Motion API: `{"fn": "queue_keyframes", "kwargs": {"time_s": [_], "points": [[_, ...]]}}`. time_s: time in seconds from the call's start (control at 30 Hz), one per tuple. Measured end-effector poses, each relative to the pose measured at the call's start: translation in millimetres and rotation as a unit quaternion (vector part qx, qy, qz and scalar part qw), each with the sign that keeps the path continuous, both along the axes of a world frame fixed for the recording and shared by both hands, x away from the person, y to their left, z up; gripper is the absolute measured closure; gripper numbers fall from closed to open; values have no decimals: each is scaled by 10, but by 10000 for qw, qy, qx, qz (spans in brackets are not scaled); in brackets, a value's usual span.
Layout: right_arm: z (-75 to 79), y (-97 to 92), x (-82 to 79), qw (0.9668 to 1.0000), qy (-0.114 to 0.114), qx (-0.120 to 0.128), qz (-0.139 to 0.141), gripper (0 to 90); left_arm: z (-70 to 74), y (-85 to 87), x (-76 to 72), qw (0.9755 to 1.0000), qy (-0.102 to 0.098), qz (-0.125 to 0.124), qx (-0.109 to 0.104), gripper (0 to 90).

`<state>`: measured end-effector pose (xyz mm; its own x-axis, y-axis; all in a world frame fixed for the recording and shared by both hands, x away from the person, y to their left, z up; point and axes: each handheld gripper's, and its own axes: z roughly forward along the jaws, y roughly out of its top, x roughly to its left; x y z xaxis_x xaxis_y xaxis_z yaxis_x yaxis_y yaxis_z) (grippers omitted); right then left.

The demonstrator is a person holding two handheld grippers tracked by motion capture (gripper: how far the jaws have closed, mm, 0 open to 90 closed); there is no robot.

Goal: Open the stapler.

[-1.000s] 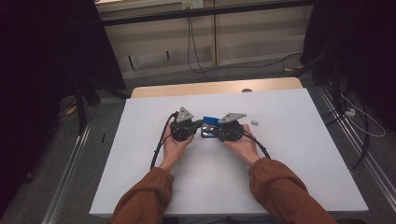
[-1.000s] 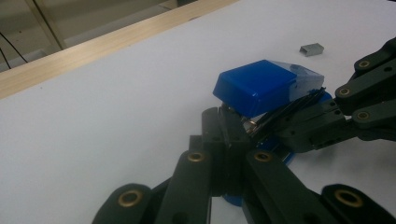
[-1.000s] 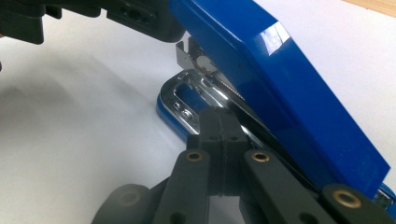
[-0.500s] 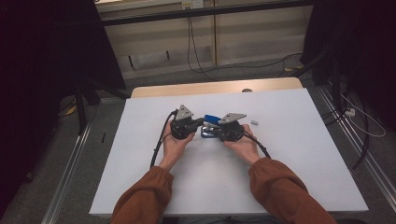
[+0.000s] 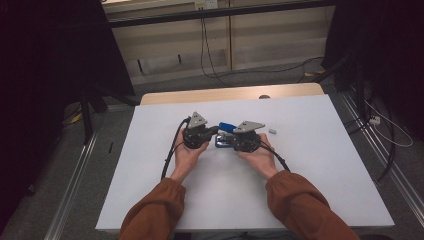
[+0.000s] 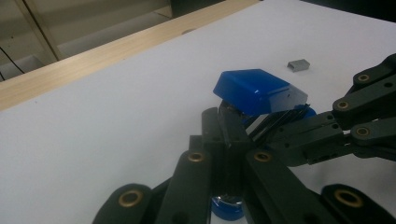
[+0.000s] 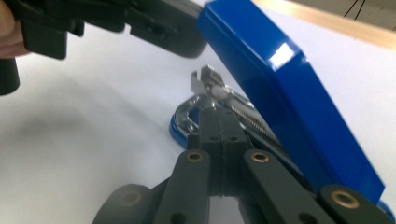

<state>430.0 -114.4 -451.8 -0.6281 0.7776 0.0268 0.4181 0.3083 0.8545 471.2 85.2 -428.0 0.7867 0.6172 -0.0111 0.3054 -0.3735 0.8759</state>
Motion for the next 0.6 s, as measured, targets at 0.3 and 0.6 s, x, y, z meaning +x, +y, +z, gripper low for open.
{"fn": "queue_keyframes", "kwargs": {"time_s": [0.3, 0.6], "points": [[-2, 48, 6, 9992, -271, 194, -238, 900, 23, -8, 0, 10000, 42, -8, -59, 900], [-7, 100, 14, 9980, -435, 213, -399, 900, 30, -10, -4, 10000, 27, -13, -63, 900]]}}
